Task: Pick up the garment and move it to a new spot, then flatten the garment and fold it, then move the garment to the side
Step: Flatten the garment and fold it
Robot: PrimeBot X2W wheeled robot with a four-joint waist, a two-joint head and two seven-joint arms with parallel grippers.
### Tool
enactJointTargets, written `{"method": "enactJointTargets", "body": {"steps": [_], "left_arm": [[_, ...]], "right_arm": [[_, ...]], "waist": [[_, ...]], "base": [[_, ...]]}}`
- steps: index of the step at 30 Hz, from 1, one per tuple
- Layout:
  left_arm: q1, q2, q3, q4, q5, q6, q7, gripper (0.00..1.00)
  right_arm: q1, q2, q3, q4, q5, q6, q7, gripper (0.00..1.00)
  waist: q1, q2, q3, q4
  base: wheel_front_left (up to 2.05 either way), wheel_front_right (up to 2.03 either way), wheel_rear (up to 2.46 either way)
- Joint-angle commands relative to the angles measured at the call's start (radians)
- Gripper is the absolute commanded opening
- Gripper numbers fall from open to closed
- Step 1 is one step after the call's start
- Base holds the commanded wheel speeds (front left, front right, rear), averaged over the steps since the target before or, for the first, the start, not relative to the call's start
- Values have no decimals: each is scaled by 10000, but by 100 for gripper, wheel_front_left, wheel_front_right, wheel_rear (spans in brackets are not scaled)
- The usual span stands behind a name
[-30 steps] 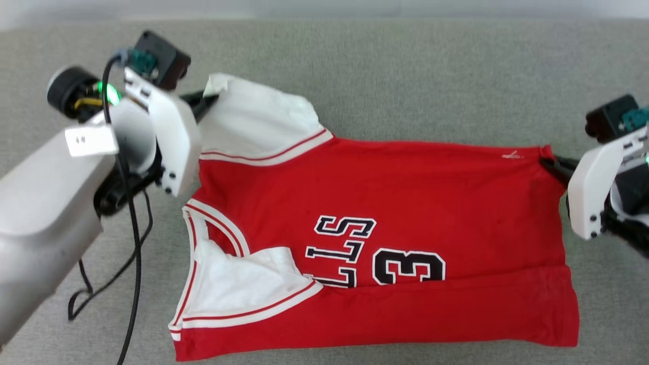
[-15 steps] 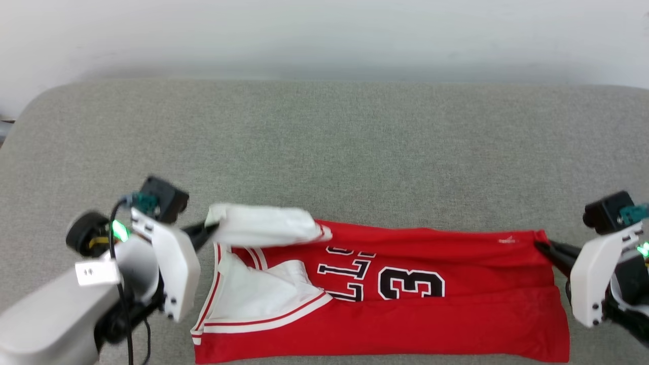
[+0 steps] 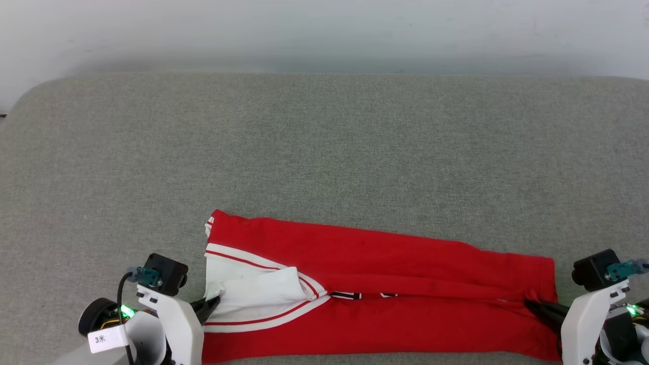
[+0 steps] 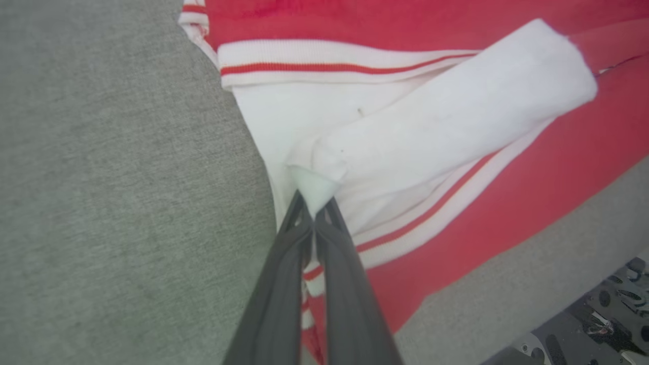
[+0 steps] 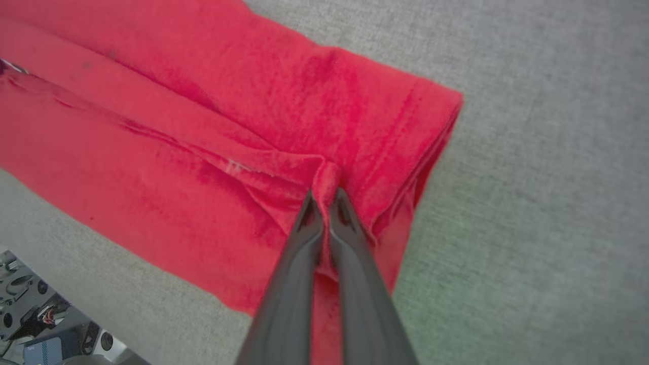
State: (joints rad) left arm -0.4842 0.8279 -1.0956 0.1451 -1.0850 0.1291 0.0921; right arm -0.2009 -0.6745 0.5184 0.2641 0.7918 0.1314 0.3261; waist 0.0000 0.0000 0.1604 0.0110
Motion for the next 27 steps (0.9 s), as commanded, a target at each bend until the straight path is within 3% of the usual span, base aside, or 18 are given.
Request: {"method": "enactJointTargets", "body": {"steps": [1,2,3,4,5,9,14,21,27], "left_arm": [[111,-68,-15,125,-4,-48,-71,0],[115,-136,-40,242,-11,-92,-87,0],[110,-203,-39,361,-27,-115,-112,0],[105,-260,-22,437,-14,-96,-196,48],[75,-298,23,490,68,-36,-331,100],[107,-308,338,382,213,296,-1048,100],[363,-158,971,-105,419,1200,-2441,100],[867,-178,1797,-863,1241,2634,-3501,100],[1614,-791,3361,-1638,2773,3682,-3582,100]], "right_arm": [[143,91,-49,74,-43,-16,21,0],[154,165,-85,113,-65,-16,-18,0],[161,226,-158,139,-78,-16,-88,31],[171,283,-217,144,-94,-16,-156,87],[163,318,-297,94,-108,-16,-253,100],[265,264,-695,-224,-111,-14,-549,100],[601,-104,-1542,-1039,-39,-14,-607,100],[1048,-629,-2581,-1793,93,-14,569,100],[1197,-823,-2693,-1897,399,-14,2204,100]], "waist": [[0,0,35,-14],[0,0,52,-24],[0,0,58,-25],[0,0,49,-24],[0,0,28,-26],[0,0,-191,-7],[0,0,-467,57],[0,0,-646,200],[0,0,-557,387]], "base": [[0,0,0],[0,0,0],[0,0,0],[0,0,0],[0,0,0],[0,0,0],[0,0,0],[0,0,0],[0,0,0]]}}
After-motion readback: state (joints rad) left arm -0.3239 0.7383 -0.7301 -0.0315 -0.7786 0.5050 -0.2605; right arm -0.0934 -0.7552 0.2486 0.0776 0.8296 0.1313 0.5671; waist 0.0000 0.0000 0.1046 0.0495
